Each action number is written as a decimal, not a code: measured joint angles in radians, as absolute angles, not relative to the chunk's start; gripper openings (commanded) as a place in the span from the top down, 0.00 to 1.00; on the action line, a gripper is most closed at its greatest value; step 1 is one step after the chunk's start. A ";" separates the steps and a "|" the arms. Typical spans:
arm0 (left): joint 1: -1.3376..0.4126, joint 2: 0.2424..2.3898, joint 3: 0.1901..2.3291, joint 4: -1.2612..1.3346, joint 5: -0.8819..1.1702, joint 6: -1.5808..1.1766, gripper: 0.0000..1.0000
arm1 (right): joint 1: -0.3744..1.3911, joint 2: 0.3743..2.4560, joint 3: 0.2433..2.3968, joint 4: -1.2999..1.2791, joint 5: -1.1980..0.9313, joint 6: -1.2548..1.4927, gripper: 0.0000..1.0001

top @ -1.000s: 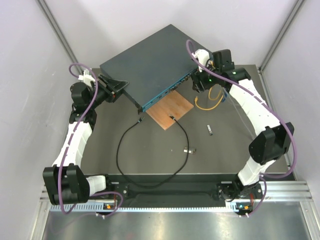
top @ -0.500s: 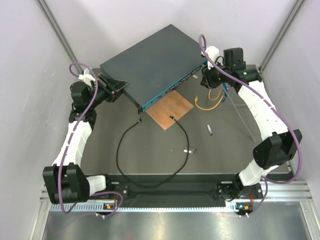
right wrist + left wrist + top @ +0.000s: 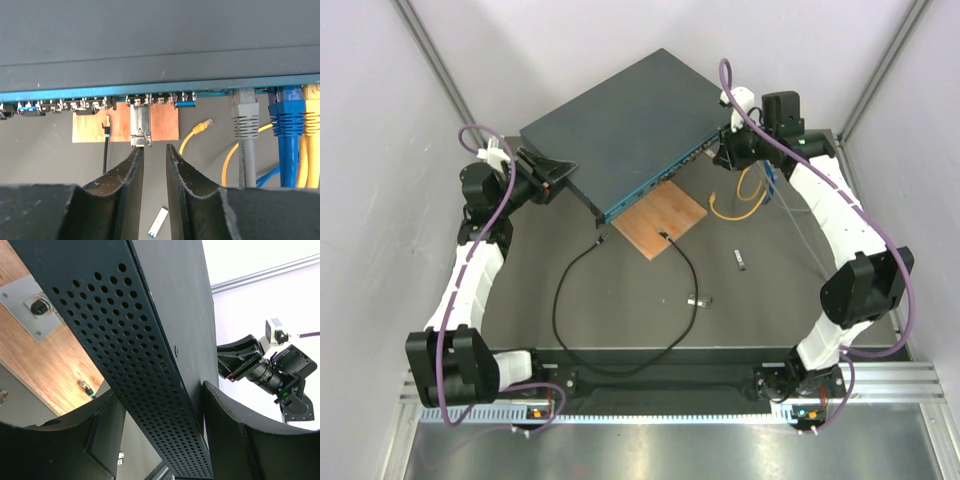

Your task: Insert the plug into the switch port

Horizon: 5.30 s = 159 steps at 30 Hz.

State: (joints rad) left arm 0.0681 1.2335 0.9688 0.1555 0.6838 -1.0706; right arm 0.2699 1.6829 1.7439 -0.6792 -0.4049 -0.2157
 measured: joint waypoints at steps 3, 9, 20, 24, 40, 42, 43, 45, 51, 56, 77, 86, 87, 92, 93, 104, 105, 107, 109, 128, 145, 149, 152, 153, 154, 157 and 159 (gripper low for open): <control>0.069 1.235 0.970 0.154 0.686 -1.070 1.00 | 0.270 1.691 1.750 -0.666 -0.410 -0.200 0.79; 0.073 1.242 0.978 0.148 0.694 -1.068 1.00 | 0.271 1.709 1.770 -0.662 -0.424 -0.172 0.84; 0.081 1.248 0.980 0.149 0.714 -1.066 1.00 | 0.273 1.716 1.735 -0.562 -0.455 -0.083 0.92; 0.083 1.249 0.980 0.149 0.716 -1.066 1.00 | 0.273 1.711 1.699 -0.491 -0.468 -0.046 0.94; 0.096 1.262 0.986 0.149 0.744 -1.067 1.00 | 0.274 1.635 1.518 -0.256 -0.452 0.093 1.00; 0.097 1.264 0.986 0.149 0.746 -1.067 1.00 | 0.274 1.635 1.518 -0.255 -0.451 0.105 1.00; 0.097 1.264 0.986 0.149 0.747 -1.067 1.00 | 0.274 1.635 1.518 -0.255 -0.451 0.110 1.00; 0.097 1.265 0.986 0.149 0.748 -1.066 1.00 | 0.275 1.635 1.518 -0.254 -0.449 0.119 1.00; 0.097 1.268 0.991 0.146 0.752 -1.061 1.00 | 0.283 1.642 1.529 -0.255 -0.436 0.131 1.00; 0.099 1.268 0.993 0.137 0.753 -1.058 1.00 | 0.287 1.655 1.559 -0.289 -0.427 0.131 1.00; 0.110 1.285 1.026 0.105 0.781 -1.037 0.25 | 0.265 1.420 1.373 -0.329 -0.456 -0.109 0.20; 0.138 1.286 1.051 0.109 0.709 -0.946 0.01 | 0.159 1.220 1.155 -0.503 -0.516 -0.271 0.30; 0.144 1.279 1.051 0.107 0.701 -0.943 0.01 | 0.159 1.207 1.115 -0.519 -0.507 -0.286 0.32; 0.175 1.218 1.051 0.105 0.663 -0.939 0.01 | 0.159 1.201 0.981 -0.604 -0.423 -0.335 0.44; 0.179 1.198 1.051 0.106 0.655 -0.939 0.01 | 0.159 1.207 0.964 -0.612 -0.406 -0.342 0.44; 0.186 1.094 1.051 0.103 0.608 -0.895 0.01 | 0.185 1.480 0.891 -0.520 -0.253 -0.342 0.51; 0.186 1.094 1.051 0.096 0.607 -0.889 0.01 | 0.187 1.505 0.891 -0.508 -0.248 -0.336 0.51; 0.186 1.094 1.051 0.086 0.607 -0.879 0.01 | 0.195 1.541 0.891 -0.490 -0.239 -0.323 0.52; 0.186 1.094 1.051 0.083 0.607 -0.868 0.01 | 0.205 1.558 0.891 -0.478 -0.231 -0.314 0.56; 0.182 1.122 1.224 0.004 0.654 -0.664 0.06 | 0.244 1.574 0.920 -0.511 -0.236 -0.311 1.00; -0.484 1.319 1.681 -0.510 0.724 0.435 0.17 | 0.095 1.303 1.233 -0.995 -0.928 -0.515 1.00; -0.746 1.372 1.685 -0.706 0.613 0.719 0.25 | 0.097 1.309 1.232 -1.085 -1.028 -0.575 1.00; -0.896 1.411 1.685 -0.820 0.543 0.870 0.33 | 0.110 1.311 1.232 -1.155 -1.082 -0.626 1.00; -0.930 1.422 1.685 -0.849 0.526 0.904 0.34 | 0.121 1.311 1.232 -1.177 -1.098 -0.642 1.00; -0.953 1.432 1.685 -0.870 0.514 0.932 0.36 | 0.135 1.311 1.232 -1.197 -1.113 -0.656 1.00; -1.009 1.457 1.685 -0.908 0.452 1.006 0.43 | 0.178 1.311 1.230 -1.235 -1.143 -0.681 1.00; -1.052 1.470 1.685 -0.913 0.424 1.032 0.46 | 0.208 1.310 1.224 -1.249 -1.164 -0.690 1.00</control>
State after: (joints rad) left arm -1.0523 1.4696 1.6848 -0.9131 0.4236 1.0321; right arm 0.2077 1.3098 1.2236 -1.2491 -1.1637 -0.6903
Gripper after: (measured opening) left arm 0.574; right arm 0.071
